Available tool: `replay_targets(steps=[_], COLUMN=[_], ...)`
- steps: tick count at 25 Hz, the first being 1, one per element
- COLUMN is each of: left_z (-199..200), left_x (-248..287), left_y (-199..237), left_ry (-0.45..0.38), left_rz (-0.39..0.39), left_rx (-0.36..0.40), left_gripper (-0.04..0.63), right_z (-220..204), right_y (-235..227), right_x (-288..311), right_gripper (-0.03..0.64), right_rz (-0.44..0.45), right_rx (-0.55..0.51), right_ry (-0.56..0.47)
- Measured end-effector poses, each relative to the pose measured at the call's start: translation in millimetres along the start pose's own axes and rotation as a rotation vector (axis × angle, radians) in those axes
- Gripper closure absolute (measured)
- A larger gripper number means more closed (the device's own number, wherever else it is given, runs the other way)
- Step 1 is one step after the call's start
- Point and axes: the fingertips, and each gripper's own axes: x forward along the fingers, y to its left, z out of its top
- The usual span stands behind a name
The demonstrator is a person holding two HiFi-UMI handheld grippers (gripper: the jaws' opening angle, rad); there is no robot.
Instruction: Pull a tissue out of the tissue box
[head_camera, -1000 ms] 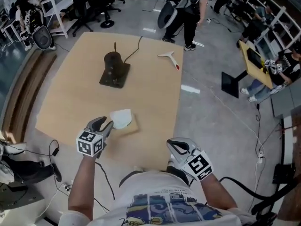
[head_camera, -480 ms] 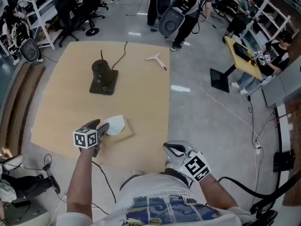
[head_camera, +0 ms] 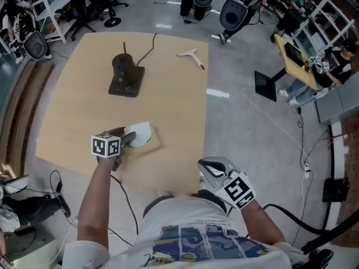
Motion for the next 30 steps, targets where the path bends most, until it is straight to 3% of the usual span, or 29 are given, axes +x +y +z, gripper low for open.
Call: replay_targets(steps=[6,10,15,22,30], left_z=[-5.3,-1.6,-3.5,-1.2,2.8], left_x=[2.4,-0.4,-1.5,-9.3,-23.9], left_y=[2.6,3.4,0.6,-6.6,-14.3], left_ry=[0.012,-0.005,-0.006,-0.044,-0.098], left_rz=[0.0,0.022,0.032,0.053,0.106], left_rx=[-0.002,0.004,0.031,0.031,0.086], left_gripper=[0.389,0.518,0.579,0.589,0.589], right_z=[-1.9,-3.7,-7.0,-9.1,-10.1], right_y=[1.3,2.0,5.6,7.6,14.0], right_x=[0.8,-2.0,-3.2,-4.7,-2.7], right_gripper=[0.614,0.614,0.614,0.614,0.614], right_rz=[-0.002,-0.006,-0.004,0.012,0.036], right_rx=[0.008,0.013,0.014,0.014,0.009], right_ry=[0.008,0.01,0.008,0.007,0.005])
